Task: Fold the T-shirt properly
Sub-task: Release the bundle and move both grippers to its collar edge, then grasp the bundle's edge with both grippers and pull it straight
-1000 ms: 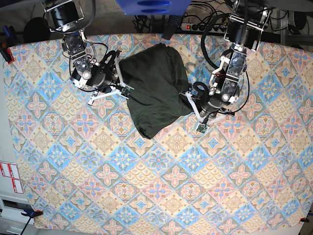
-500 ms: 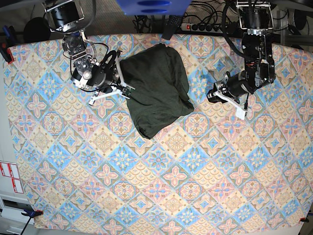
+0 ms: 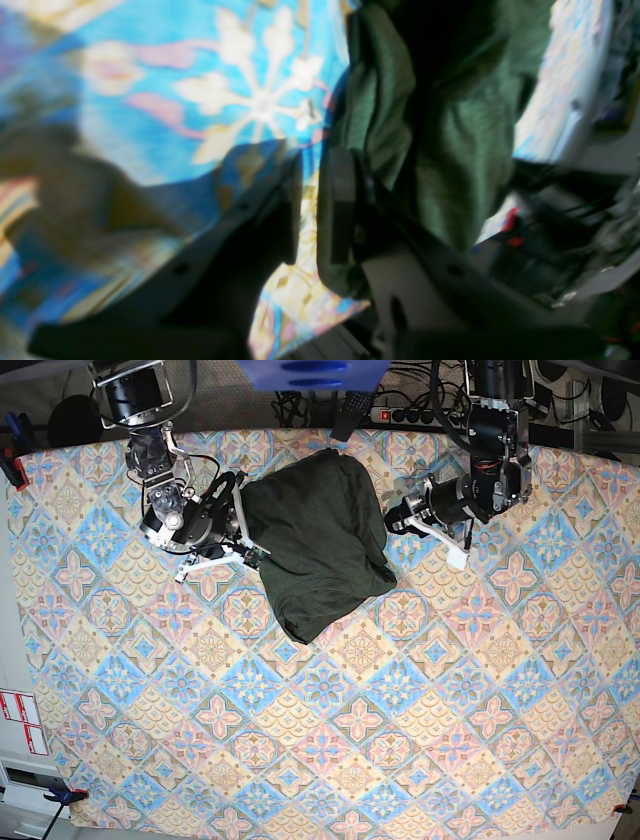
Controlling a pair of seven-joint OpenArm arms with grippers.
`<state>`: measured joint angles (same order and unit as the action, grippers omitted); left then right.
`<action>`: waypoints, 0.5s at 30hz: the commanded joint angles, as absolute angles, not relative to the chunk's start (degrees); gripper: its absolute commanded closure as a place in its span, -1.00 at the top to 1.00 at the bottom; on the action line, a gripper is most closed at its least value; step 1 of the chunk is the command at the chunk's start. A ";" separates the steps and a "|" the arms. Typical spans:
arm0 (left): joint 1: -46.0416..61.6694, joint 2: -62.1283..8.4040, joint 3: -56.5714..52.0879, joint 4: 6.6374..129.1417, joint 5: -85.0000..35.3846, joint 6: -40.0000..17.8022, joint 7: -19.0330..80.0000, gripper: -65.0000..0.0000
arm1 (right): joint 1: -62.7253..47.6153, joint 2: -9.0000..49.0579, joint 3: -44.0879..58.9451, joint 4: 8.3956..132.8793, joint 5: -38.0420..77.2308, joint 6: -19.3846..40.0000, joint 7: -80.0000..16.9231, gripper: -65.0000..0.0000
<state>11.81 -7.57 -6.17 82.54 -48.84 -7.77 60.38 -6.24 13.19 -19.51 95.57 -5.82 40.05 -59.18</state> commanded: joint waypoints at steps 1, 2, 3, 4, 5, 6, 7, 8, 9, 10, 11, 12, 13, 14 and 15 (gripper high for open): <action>11.65 -7.60 -4.79 83.03 -48.92 -8.31 59.30 -0.69 | -5.85 13.32 -19.30 96.40 -5.49 40.00 -58.59 -0.87; 11.56 -7.60 -3.30 83.03 -48.13 -8.22 58.24 -0.69 | -6.02 13.32 -19.30 96.66 -5.49 40.00 -58.59 -0.87; 11.47 -7.60 -1.54 83.03 -47.43 -8.22 57.19 -0.69 | -6.29 13.32 -19.56 96.84 -5.49 40.00 -58.68 -0.87; 10.86 -7.60 0.04 83.03 -46.90 -8.22 56.31 -0.69 | -6.99 13.32 -20.35 96.84 -5.23 40.00 -58.68 -0.87; 10.24 -7.60 1.71 82.77 -46.29 -8.22 55.69 -0.69 | -7.52 13.32 -21.14 97.01 -4.53 40.00 -58.68 -0.87; 9.71 -7.60 3.21 82.07 -45.67 -8.22 55.16 -0.69 | -8.04 13.32 -21.67 97.10 -3.82 40.00 -58.68 -0.87; 9.27 -7.60 4.00 81.01 -45.23 -8.22 54.81 -0.69 | -8.22 13.32 -22.11 97.10 -3.21 40.00 -58.68 -0.87; 8.22 -7.52 4.70 79.52 -44.97 -8.22 54.46 -0.69 | -8.57 13.32 -22.37 97.36 -2.51 40.00 -58.68 -0.87; 7.25 -7.52 5.32 78.11 -44.88 -8.22 54.02 -0.70 | -9.01 13.32 -22.37 97.45 -1.89 40.00 -58.68 -0.87; 6.29 -7.16 5.49 76.44 -44.79 -8.22 53.58 -0.70 | -9.71 13.32 -22.55 97.45 -1.27 40.00 -58.59 -0.87; 5.41 -6.90 5.49 74.68 -44.70 -8.22 53.23 -0.70 | -10.33 13.32 -22.55 97.63 -0.75 40.00 -58.59 -0.87; 4.44 -6.90 5.49 73.27 -44.70 -8.22 52.88 -0.70 | -10.86 13.32 -22.55 98.24 -0.40 40.00 -58.51 -0.87; 3.74 -6.90 5.49 72.31 -44.62 -8.22 52.44 -0.70 | -11.12 13.32 -22.55 98.77 -0.40 40.00 -58.51 -0.87; 3.03 -6.90 5.49 71.34 -44.62 -8.22 52.00 -0.70 | -11.65 13.32 -22.55 99.65 -0.31 40.00 -58.51 -0.87; 2.33 -6.90 5.58 70.64 -44.62 -8.22 51.74 -0.70 | -12.09 13.32 -22.55 100.35 -0.31 40.00 -58.59 -0.87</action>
